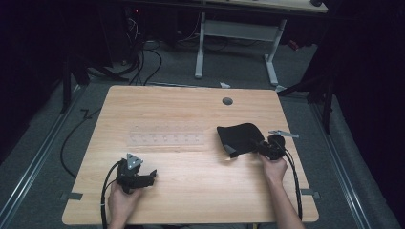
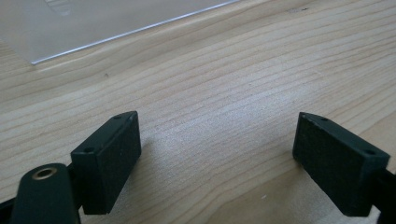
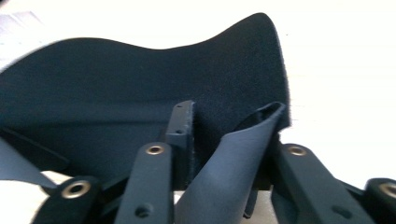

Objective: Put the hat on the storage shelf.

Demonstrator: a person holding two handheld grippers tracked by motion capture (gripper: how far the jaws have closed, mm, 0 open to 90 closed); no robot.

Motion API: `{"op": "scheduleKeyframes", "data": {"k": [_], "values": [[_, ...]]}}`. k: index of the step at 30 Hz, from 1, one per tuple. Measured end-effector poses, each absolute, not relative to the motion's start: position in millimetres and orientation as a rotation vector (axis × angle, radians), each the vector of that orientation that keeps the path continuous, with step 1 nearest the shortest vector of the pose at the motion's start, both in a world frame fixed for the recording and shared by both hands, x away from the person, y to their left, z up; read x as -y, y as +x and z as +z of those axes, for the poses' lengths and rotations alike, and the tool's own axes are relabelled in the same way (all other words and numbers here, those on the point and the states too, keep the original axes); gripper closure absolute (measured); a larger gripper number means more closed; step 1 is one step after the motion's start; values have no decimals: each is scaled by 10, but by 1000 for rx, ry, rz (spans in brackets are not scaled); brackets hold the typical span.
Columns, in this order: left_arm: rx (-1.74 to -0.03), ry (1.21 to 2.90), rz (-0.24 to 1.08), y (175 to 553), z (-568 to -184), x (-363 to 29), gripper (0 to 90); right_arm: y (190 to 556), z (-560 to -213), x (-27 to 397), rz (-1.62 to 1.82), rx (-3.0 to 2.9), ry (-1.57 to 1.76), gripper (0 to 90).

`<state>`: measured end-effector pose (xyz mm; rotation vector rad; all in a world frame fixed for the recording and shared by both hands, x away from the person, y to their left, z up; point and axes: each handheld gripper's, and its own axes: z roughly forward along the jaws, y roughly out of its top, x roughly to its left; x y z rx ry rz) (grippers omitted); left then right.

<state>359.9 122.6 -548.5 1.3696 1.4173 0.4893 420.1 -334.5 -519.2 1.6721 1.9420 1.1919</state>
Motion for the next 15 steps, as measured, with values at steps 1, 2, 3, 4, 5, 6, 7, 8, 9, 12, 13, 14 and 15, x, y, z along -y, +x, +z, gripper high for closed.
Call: {"op": "scheduleKeyframes", "data": {"k": [1,2,3,4,5,6,7,8,9,12,13,14,15], "values": [[-1417,1369,489,3599,-5485,-1226,156,4201,-5192,3345,1192,-1942,1672,713],[-1419,1369,486,3598,-5483,-1225,156,4196,-5196,3358,1208,-1943,1667,731],[-1418,1371,487,3598,-5484,-1227,156,4185,-5190,3373,1234,-1951,1666,765],[-1418,1371,487,3598,-5484,-1227,156,4185,-5190,3373,1234,-1951,1666,765],[-1419,1366,488,3601,-5484,-1223,156,4176,-5176,3387,1257,-1963,1663,796],[-1419,1366,488,3601,-5484,-1223,156,4171,-5167,3395,1273,-1972,1656,810],[-1420,1366,488,3603,-5484,-1221,156,4171,-5167,3395,1273,-1972,1656,810],[-1421,1366,489,3604,-5484,-1220,156,4168,-5161,3400,1286,-1978,1642,822],[-1421,1366,489,3604,-5484,-1219,156,4160,-5153,3400,1292,-1980,1641,830],[-1421,1366,488,3605,-5483,-1219,156,4140,-5129,3405,1326,-1979,1642,849],[-1421,1366,488,3605,-5483,-1219,156,4133,-5118,3404,1337,-1976,1644,850],[-1421,1366,488,3605,-5483,-1219,156,4133,-5118,3404,1337,-1976,1644,850],[-1421,1366,488,3605,-5483,-1219,157,4119,-5094,3398,1341,-1970,1632,851]]}}
